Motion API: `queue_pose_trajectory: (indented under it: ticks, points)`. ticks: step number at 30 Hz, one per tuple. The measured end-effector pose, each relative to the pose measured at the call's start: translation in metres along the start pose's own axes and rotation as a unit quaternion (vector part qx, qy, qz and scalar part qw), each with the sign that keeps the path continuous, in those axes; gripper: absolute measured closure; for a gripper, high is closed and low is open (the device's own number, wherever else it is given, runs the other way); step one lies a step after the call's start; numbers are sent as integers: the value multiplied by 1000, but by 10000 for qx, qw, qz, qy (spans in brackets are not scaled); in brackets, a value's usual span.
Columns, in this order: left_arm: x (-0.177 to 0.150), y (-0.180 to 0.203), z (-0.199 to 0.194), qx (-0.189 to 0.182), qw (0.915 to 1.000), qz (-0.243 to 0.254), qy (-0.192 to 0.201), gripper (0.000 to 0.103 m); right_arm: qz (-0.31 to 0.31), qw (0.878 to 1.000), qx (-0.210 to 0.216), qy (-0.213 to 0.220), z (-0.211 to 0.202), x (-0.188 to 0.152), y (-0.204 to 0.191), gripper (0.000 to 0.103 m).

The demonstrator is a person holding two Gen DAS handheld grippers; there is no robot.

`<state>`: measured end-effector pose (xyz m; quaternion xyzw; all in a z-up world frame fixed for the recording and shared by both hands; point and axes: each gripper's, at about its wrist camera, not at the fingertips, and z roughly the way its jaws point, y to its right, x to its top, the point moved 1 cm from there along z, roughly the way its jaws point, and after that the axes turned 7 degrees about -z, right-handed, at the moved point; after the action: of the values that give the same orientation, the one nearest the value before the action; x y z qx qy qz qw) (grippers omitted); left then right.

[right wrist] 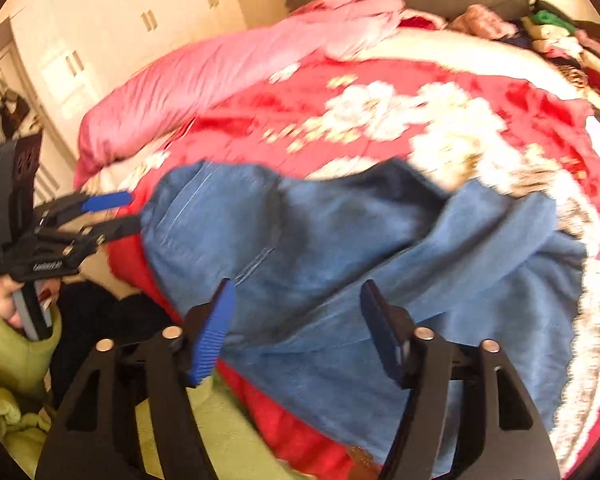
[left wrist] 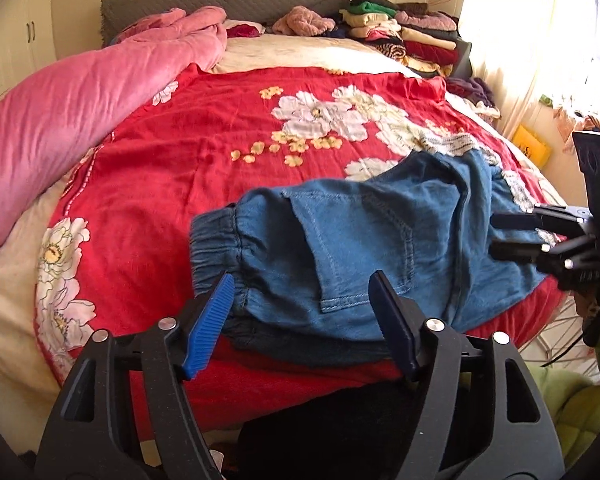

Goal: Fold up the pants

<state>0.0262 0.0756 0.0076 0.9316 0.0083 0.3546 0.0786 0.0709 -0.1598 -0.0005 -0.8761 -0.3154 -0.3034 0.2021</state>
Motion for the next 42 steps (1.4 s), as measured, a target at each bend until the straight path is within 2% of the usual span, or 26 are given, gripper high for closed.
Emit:
queue_pose_trajectory:
  ticks: [3, 5, 9, 14, 18, 21, 24, 34, 36, 38, 39, 41, 42]
  points:
    - [4, 11, -2, -107, 9999, 63, 0, 37, 118, 9995, -238, 160, -13, 4, 18, 37]
    - [7, 20, -2, -190, 9997, 139, -17, 36, 181, 9988, -379, 252, -20, 6, 29, 28]
    - [12, 46, 3, -381, 9986, 351, -59, 35, 293, 9972, -602, 343, -25, 14, 50, 27]
    - [14, 84, 22, -762, 9944, 660, -331, 35, 392, 9949, -896, 254, -16, 30, 70, 26]
    - [10, 114, 41, -996, 9891, 923, -574, 35, 547, 9921, -1122, 100, 3, 47, 95, 26]
    - [9, 134, 55, -1141, 9844, 1121, -727, 35, 777, 9918, -1012, -17, 20, 57, 116, 26]
    - [8, 146, 71, -1260, 9807, 1192, -905, 35, 980, 9889, -1098, -188, 39, 68, 135, 26]
    - [7, 150, 117, -1348, 9773, 928, -1346, 44, 1315, 9767, -1515, -757, 107, 83, 177, 26]
    - [5, 150, 120, -1382, 9763, 920, -1389, 44, 1401, 9753, -1547, -721, 113, 79, 185, 32]
    - [4, 149, 121, -1395, 9759, 935, -1393, 44, 1327, 9735, -1738, -674, 111, 76, 188, 62]
    - [3, 148, 122, -1415, 9758, 911, -1398, 44, 1330, 9737, -1740, -631, 109, 76, 191, 68]
    - [4, 145, 123, -1455, 9754, 874, -1408, 44, 1475, 9751, -1593, -456, 95, 72, 195, 90]
    - [3, 145, 123, -1463, 9754, 884, -1394, 44, 1482, 9747, -1629, -374, 87, 70, 195, 90]
